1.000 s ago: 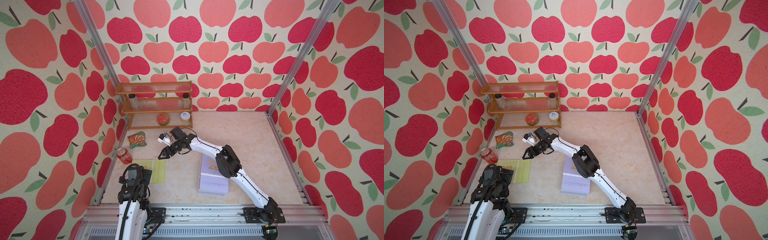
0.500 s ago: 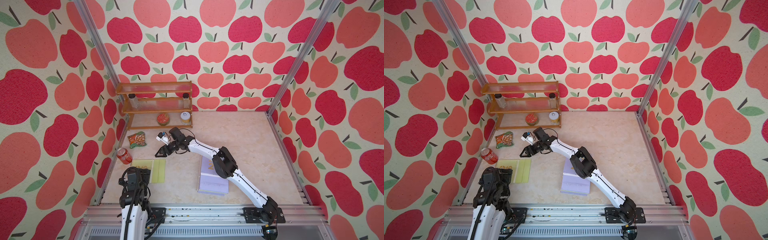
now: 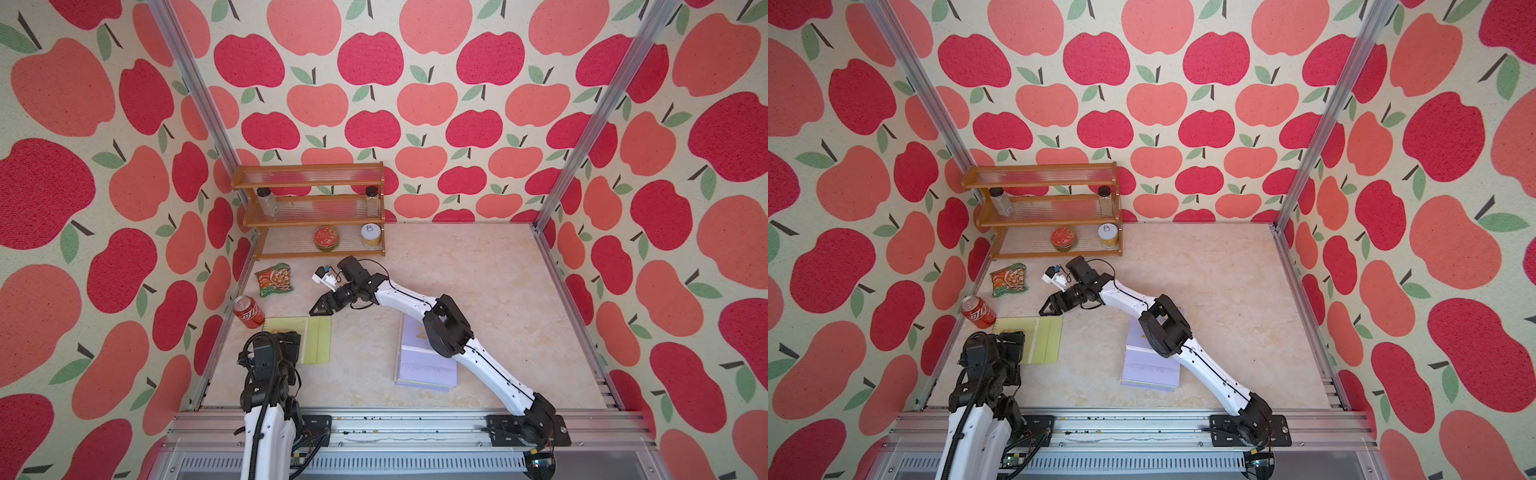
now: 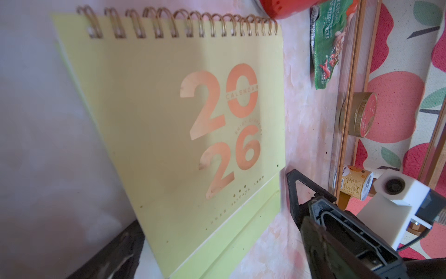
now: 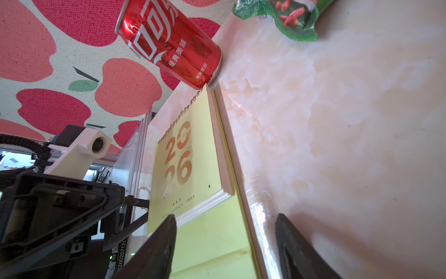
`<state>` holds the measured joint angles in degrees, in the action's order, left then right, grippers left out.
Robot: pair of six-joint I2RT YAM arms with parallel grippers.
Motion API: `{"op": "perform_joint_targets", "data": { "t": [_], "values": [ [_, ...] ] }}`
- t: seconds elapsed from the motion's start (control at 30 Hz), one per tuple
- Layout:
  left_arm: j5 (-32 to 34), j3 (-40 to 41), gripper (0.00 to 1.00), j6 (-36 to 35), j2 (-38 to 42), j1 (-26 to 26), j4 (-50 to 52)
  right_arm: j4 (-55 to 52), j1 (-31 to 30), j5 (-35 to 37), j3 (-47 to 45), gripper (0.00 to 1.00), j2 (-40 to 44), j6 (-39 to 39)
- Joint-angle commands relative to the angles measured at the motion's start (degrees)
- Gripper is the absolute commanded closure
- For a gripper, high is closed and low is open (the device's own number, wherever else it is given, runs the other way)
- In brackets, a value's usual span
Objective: Stack the calendars
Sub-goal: Adjust the calendar at the center of the board.
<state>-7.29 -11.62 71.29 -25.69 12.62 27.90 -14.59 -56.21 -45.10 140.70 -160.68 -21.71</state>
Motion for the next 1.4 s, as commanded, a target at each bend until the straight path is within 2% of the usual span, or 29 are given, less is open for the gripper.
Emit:
{"op": "perform_joint_targets", "data": {
  "t": [0.0, 0.43, 0.67, 0.9, 1.13, 1.37],
  "values": [
    [-1.9, 1.9, 0.0, 1.3, -1.7, 0.4, -0.4, -4.0, -1.1, -2.3, 1.6, 0.33, -1.0, 2.5],
    [-3.5, 1.9, 0.01, 0.9, -3.4, 0.3, -3.3, -11.5, -1.6, -0.6, -12.0, 0.37, 9.1, 10.8],
    [-4.5, 1.9, 0.01, -0.3, -3.8, 0.3, -5.0, -13.5, -1.4, -0.6, -18.7, 0.37, 14.3, 11.7],
    [-6.4, 1.9, 0.01, -1.6, -6.1, 0.3, -8.3, -10.7, -1.3, -1.3, -29.2, 0.38, 19.9, 10.3],
    [-8.9, 0.6, 0.01, -4.8, -11.7, -0.2, -14.2, -7.5, -1.1, -1.5, -36.2, 0.39, 23.6, 8.1],
    [-13.8, -5.1, 0.0, -12.4, -22.9, -0.2, -18.5, -9.9, 2.8, 1.0, -36.8, 0.39, 26.7, 6.9]
  ]
}}
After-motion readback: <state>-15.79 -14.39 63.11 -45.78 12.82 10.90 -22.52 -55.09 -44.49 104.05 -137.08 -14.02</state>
